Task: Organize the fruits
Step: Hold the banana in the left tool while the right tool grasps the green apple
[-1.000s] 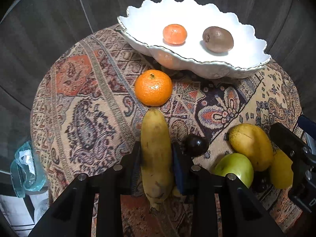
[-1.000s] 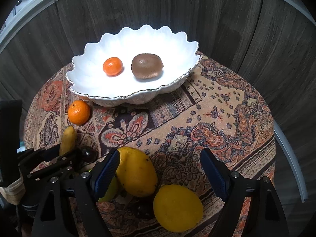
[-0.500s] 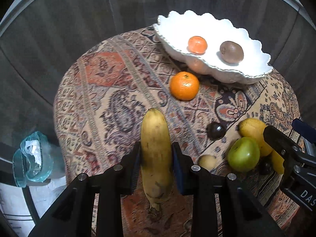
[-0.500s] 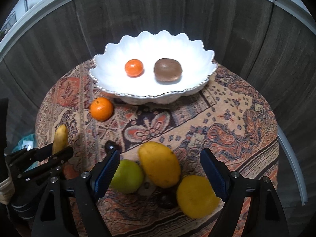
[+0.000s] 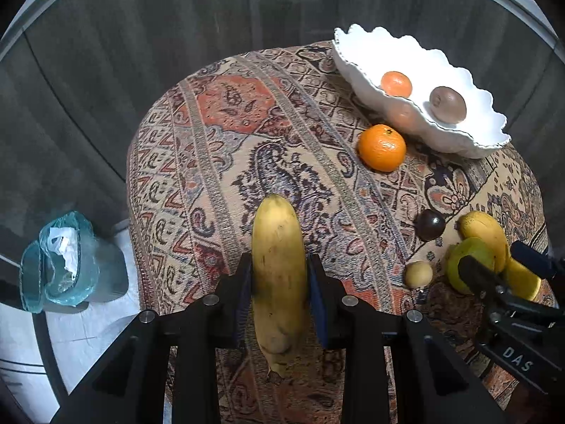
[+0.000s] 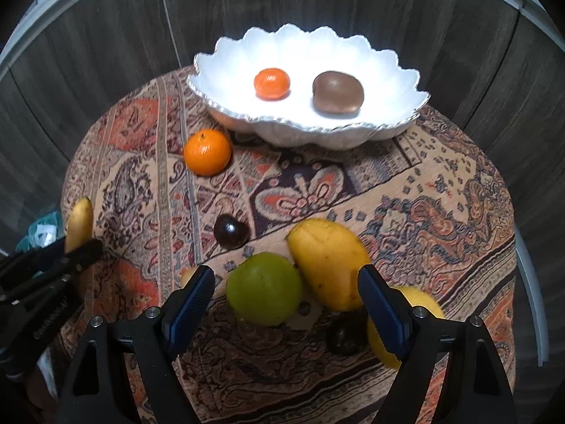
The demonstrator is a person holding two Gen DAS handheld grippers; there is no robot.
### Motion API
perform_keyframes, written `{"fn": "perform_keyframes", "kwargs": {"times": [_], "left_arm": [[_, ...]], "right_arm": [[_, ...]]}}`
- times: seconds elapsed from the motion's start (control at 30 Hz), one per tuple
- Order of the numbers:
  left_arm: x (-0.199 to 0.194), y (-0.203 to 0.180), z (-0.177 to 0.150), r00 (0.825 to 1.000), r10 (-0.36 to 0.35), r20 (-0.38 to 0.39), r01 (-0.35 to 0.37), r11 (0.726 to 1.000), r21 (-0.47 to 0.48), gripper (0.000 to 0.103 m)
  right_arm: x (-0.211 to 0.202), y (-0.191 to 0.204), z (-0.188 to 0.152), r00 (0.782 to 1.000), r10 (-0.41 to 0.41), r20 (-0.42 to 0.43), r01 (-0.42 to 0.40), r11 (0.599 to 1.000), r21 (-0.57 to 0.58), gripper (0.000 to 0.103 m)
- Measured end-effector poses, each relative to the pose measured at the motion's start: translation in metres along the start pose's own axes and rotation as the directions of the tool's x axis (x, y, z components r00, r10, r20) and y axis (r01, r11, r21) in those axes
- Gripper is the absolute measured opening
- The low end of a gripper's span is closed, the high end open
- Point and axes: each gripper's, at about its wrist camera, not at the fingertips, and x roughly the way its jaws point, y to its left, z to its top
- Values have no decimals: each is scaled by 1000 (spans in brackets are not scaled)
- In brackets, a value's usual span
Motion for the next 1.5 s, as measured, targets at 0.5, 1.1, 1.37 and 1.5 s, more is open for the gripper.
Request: {"fn": "perform_keyframes", "kwargs": {"times": [0.5, 1.1, 1.37, 1.5], "left_arm": [[8, 7, 1, 999, -31, -12, 31, 999, -26, 30], [3, 5, 2, 1000, -30, -7, 30, 999, -20, 30], [-2, 3, 3, 1000, -23, 1, 23, 1000, -11, 30], [-6, -2, 4, 1000, -25, 6, 25, 1000, 0, 30]], "right_arm": [[11, 8, 1, 994, -109, -23, 108, 993, -46, 79], [10, 18, 1, 998, -45, -38, 42, 996, -84, 50], [12, 16, 3, 1000, -8, -30, 6, 997, -71, 50], [9, 9, 3, 999, 19, -25, -20, 999, -42, 49]]}}
